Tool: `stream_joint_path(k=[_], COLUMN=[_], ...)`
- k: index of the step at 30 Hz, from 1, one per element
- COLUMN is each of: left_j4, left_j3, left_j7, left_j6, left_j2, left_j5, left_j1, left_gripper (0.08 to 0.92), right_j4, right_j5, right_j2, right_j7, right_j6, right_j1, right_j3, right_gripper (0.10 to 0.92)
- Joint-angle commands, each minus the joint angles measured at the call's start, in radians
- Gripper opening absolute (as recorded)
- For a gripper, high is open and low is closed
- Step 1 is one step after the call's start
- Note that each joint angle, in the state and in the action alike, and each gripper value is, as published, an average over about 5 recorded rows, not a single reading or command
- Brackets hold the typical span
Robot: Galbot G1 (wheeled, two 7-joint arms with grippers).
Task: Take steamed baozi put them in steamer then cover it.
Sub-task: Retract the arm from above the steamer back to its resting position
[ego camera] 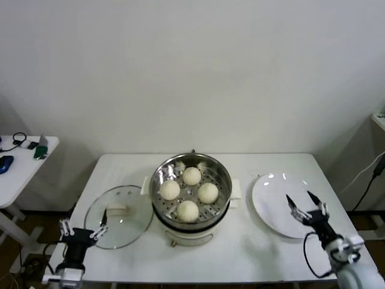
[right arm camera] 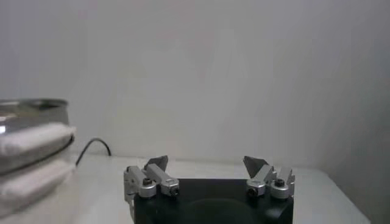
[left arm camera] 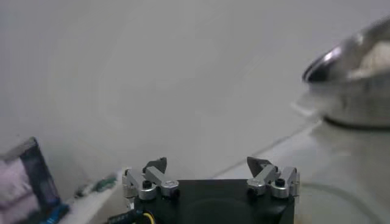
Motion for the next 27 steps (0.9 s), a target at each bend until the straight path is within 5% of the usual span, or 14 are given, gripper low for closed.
stream_joint_path(k=[1,27], left_j4=[0.165,0.501], left_j3=[0.010,0.155], left_j7=[-0.198,-0.249], left_j6=[0.013,0.115], left_j2=[0.040,-0.020], left_j5=[0.762,1.037], left_j1=[-0.035,-0.284], left_gripper=[0.823,0.823], right_j4=[0.009,0.039], right_j5=[-0.040,-0.057], right_j2=[0.164,0.248], right_j7=[0.032,0.062], right_j6=[0.195,0.231], right_j1=[-0.147,-0.139], right_j3=[0.056,-0.033], right_gripper=[0.823,0.823])
